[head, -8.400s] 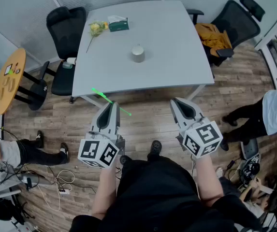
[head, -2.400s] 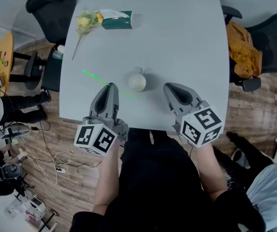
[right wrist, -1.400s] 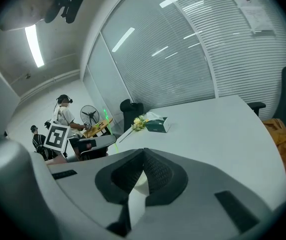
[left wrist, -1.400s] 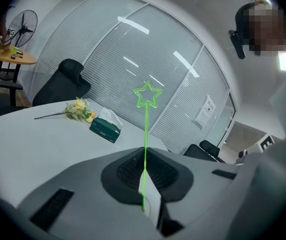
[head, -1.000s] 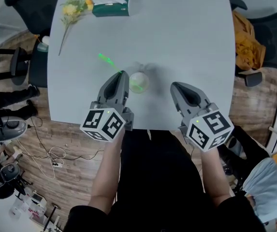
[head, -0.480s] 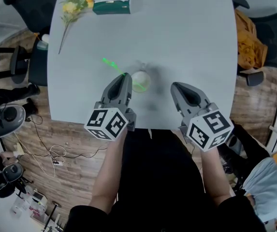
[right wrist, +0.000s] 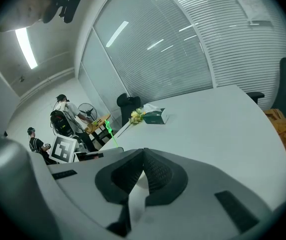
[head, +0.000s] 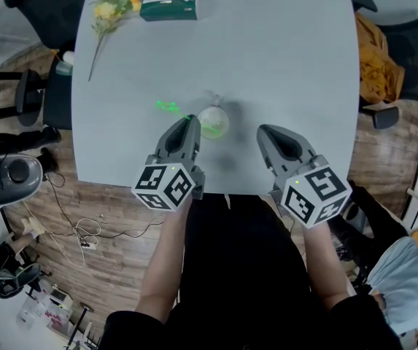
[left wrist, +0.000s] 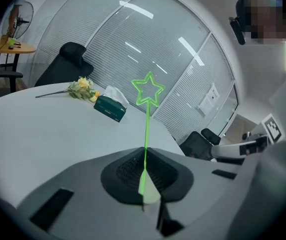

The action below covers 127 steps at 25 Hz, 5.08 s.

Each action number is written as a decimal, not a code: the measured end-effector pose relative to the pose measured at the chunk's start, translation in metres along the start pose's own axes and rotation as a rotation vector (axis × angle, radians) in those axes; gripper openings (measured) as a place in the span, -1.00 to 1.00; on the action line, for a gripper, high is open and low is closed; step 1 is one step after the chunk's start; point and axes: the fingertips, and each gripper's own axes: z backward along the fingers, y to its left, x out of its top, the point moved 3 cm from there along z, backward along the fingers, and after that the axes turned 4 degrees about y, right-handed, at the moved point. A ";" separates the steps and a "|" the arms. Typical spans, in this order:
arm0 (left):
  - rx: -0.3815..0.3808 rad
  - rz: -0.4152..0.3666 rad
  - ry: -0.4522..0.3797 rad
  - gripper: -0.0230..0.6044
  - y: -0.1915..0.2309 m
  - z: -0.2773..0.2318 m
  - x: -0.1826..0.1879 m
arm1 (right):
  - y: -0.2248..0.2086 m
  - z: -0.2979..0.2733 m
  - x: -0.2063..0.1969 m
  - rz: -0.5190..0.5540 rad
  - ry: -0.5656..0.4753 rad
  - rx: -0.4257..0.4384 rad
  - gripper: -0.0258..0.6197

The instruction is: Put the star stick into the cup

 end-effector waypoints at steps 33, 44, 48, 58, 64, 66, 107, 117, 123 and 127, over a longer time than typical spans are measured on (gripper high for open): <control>0.027 -0.002 0.030 -0.90 0.011 -0.009 -0.016 | 0.005 0.000 -0.008 -0.008 0.009 0.005 -0.89; 0.041 0.002 0.033 -0.90 0.018 -0.015 -0.016 | 0.005 0.001 -0.010 -0.012 0.010 0.001 -0.89; 0.037 0.000 0.042 -0.90 0.022 -0.017 -0.015 | 0.006 -0.001 -0.009 -0.006 0.006 0.007 -0.89; 0.000 -0.021 0.093 -0.90 0.022 -0.022 -0.019 | 0.008 -0.001 -0.009 -0.011 0.015 0.001 -0.89; 0.003 -0.037 0.109 -0.89 0.022 -0.022 -0.022 | 0.010 -0.001 -0.010 -0.009 0.014 0.002 -0.89; 0.005 -0.040 0.109 -0.89 0.023 -0.022 -0.022 | 0.011 -0.001 -0.011 -0.008 0.014 0.002 -0.89; 0.135 -0.114 0.025 -0.76 -0.007 0.034 -0.012 | 0.018 0.038 0.002 0.052 -0.091 0.096 -0.89; 0.141 -0.168 -0.011 -0.76 -0.033 0.070 -0.011 | 0.033 0.029 0.002 0.068 -0.089 0.144 -0.89; 0.099 -0.196 -0.026 -0.77 -0.040 0.084 -0.010 | 0.045 0.031 -0.003 0.061 -0.109 0.112 -0.89; 0.051 -0.232 -0.038 -0.77 -0.046 0.096 -0.004 | 0.053 0.036 -0.013 0.036 -0.123 0.062 -0.89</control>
